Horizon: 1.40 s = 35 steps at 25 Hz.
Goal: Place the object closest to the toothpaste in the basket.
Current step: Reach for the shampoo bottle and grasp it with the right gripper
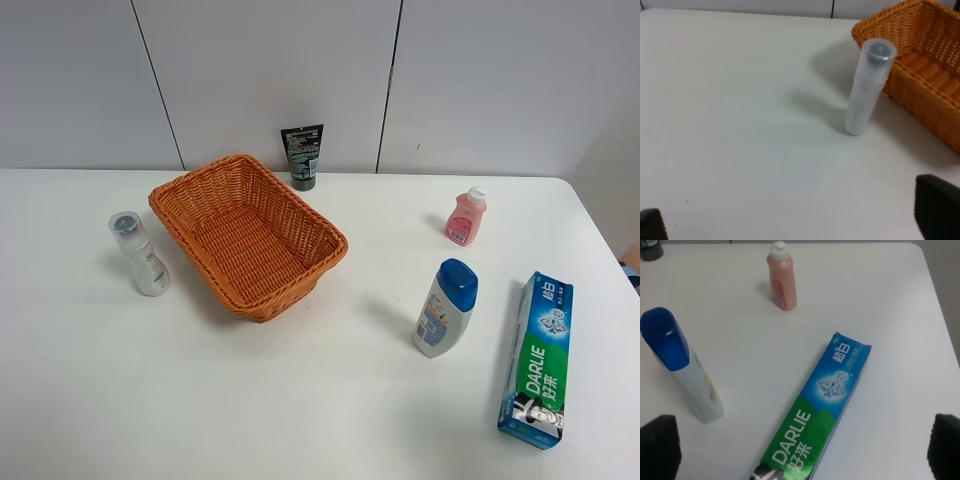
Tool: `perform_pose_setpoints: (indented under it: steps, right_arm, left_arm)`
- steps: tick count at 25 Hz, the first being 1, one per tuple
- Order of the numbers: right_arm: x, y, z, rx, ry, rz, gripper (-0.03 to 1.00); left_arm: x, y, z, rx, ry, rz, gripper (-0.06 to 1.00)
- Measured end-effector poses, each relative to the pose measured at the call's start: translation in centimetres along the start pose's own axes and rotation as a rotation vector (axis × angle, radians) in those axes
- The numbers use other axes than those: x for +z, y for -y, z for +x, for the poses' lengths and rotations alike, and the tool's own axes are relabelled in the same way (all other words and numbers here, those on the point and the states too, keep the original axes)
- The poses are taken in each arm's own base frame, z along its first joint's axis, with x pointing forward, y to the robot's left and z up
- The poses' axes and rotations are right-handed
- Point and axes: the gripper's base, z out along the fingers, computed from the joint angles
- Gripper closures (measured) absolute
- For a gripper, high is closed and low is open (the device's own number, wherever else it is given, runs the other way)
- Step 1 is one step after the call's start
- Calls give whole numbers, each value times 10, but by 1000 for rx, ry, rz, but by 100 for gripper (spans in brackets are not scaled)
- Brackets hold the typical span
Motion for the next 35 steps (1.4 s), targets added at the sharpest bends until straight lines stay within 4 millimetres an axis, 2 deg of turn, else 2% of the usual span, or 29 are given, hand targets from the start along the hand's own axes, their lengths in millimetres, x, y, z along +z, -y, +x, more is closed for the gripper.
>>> perform_pose_setpoints:
  steps: [15,20,24,27,31,35]
  right_arm:
    - [0,0,0,0,0,-1,-3]
    - [6,-6,-7,45,-44,-112,-3]
    - [35,-14,-37,77,-144,-192,-3]
    - [66,-26,-67,40,-210,-234,-3]
    - [120,-50,-99,-79,-372,-269,-3]
    - [175,-75,-110,-196,-529,-303,-3]
  left_arm:
    - [0,0,0,0,0,0,-5]
    - [0,0,0,0,0,0,-5]
    - [0,0,0,0,0,0,-5]
    - [0,0,0,0,0,0,-5]
    - [0,0,0,0,0,0,-5]
    - [0,0,0,0,0,0,-5]
